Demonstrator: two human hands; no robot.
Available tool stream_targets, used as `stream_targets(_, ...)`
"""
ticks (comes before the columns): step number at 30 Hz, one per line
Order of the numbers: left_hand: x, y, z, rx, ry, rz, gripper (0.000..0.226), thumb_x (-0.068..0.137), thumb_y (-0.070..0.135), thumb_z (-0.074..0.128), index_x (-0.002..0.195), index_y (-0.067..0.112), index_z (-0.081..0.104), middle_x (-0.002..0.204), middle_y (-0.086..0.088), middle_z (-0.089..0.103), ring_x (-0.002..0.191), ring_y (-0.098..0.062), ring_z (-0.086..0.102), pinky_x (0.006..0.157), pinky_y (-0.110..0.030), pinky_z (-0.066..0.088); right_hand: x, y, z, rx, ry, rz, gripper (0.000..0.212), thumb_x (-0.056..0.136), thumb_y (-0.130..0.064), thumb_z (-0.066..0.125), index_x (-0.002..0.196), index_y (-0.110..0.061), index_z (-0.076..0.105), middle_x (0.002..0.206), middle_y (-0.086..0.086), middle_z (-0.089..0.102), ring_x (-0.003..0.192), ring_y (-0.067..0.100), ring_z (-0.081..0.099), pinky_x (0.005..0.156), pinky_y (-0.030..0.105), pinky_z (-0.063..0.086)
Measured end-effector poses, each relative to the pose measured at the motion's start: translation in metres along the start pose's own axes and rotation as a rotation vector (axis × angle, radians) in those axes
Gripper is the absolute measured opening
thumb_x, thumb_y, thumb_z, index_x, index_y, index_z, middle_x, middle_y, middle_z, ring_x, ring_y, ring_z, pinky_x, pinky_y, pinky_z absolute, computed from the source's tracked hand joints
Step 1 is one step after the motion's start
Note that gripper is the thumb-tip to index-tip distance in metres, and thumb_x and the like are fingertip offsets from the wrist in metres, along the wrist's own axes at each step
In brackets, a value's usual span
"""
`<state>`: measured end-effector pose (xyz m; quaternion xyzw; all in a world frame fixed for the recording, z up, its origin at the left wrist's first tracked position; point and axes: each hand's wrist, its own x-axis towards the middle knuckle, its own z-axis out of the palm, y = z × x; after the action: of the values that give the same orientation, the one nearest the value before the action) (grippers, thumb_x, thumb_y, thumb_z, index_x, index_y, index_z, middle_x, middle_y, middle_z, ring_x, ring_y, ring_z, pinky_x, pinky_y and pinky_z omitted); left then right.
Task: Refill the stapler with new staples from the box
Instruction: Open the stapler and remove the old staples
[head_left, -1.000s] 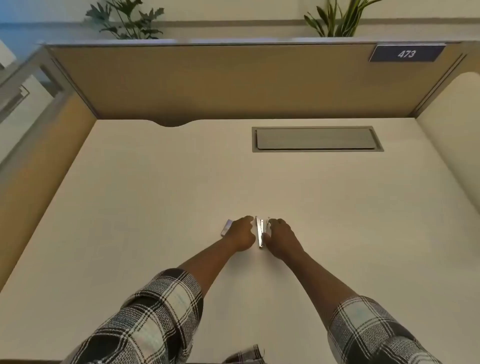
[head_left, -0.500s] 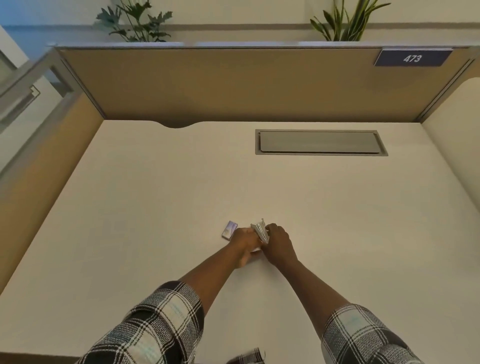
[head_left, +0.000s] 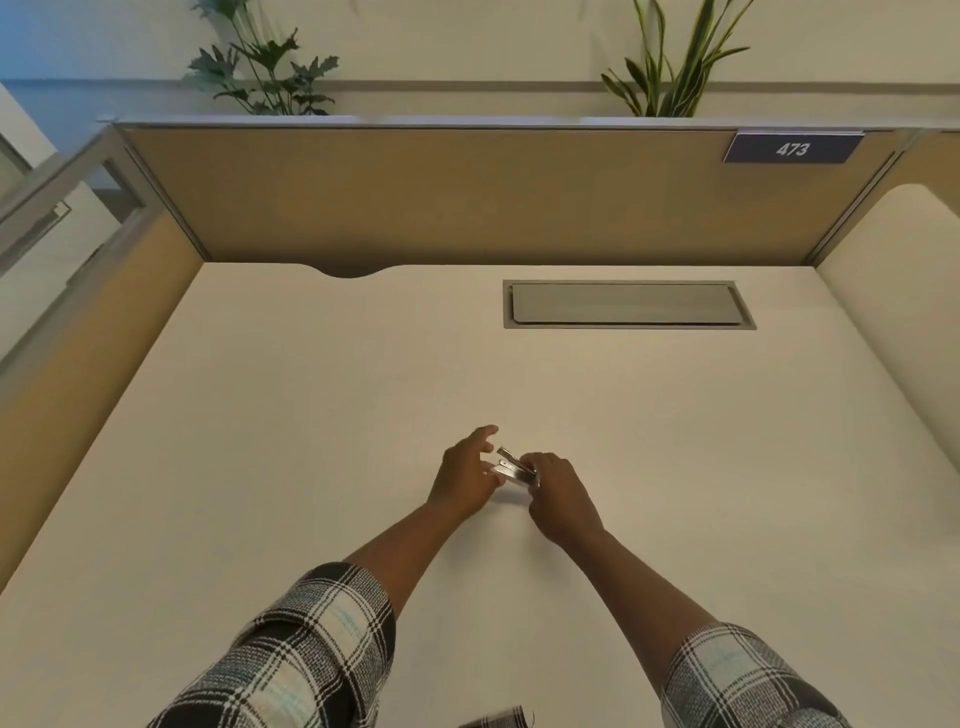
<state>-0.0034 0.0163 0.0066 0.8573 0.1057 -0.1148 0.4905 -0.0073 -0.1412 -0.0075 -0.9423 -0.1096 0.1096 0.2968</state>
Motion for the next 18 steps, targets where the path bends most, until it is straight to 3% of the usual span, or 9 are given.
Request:
stream_targets(4,0.003,0.003,-0.013,0.187,-0.031,0.21,0.053,0.072,0.004,0.081,0.12,0.018,0.064,0.118,0.001,0.064,0.096,-0.014,0.063,0.085,-0.025,0.05,0.0,0.001,-0.012,-0.071,0.083,-0.107,0.049,0.083,0.008,0.049,0.127,-0.013,0.056,0.118,0.006,0.06,0.106,0.028,0.052,0.087,0.037,0.045)
stream_targets(8,0.001,0.008,-0.015,0.181,-0.014,0.297,0.045,0.071,0.007,0.081,0.111,0.014,0.064,0.111,0.0,0.065,0.099,-0.012,0.058,0.083,-0.018,0.044,-0.002,-0.002,-0.023,-0.049,0.115,-0.156,0.046,0.088,0.006,0.048,0.13,-0.011,0.055,0.119,0.008,0.056,0.107,0.026,0.052,0.09,0.035,0.045)
stream_targets(12,-0.002,0.012,-0.017,0.17,0.007,0.393,0.035,0.075,0.006,0.078,0.107,0.012,0.064,0.105,-0.001,0.065,0.093,-0.009,0.057,0.081,-0.004,0.04,-0.004,-0.005,-0.027,-0.032,0.113,-0.184,0.038,0.091,-0.017,0.061,0.128,-0.013,0.056,0.117,0.005,0.055,0.107,0.022,0.053,0.092,0.035,0.045)
stream_targets(15,-0.006,0.016,-0.016,0.18,0.024,0.449,0.03,0.08,0.008,0.073,0.107,0.01,0.063,0.104,-0.003,0.064,0.094,-0.012,0.057,0.084,-0.014,0.045,-0.003,-0.01,-0.03,-0.003,0.179,-0.168,0.03,0.088,-0.019,0.066,0.116,-0.011,0.064,0.107,0.005,0.06,0.1,0.023,0.056,0.087,0.037,0.047)
stream_targets(18,-0.009,0.017,-0.014,0.248,0.042,0.523,0.027,0.079,0.0,0.07,0.104,0.006,0.061,0.102,-0.007,0.061,0.095,-0.019,0.057,0.083,-0.029,0.048,-0.002,-0.014,-0.032,0.002,0.259,-0.197,0.02,0.081,-0.003,0.068,0.1,-0.01,0.069,0.094,0.005,0.063,0.086,0.025,0.058,0.079,0.039,0.048)
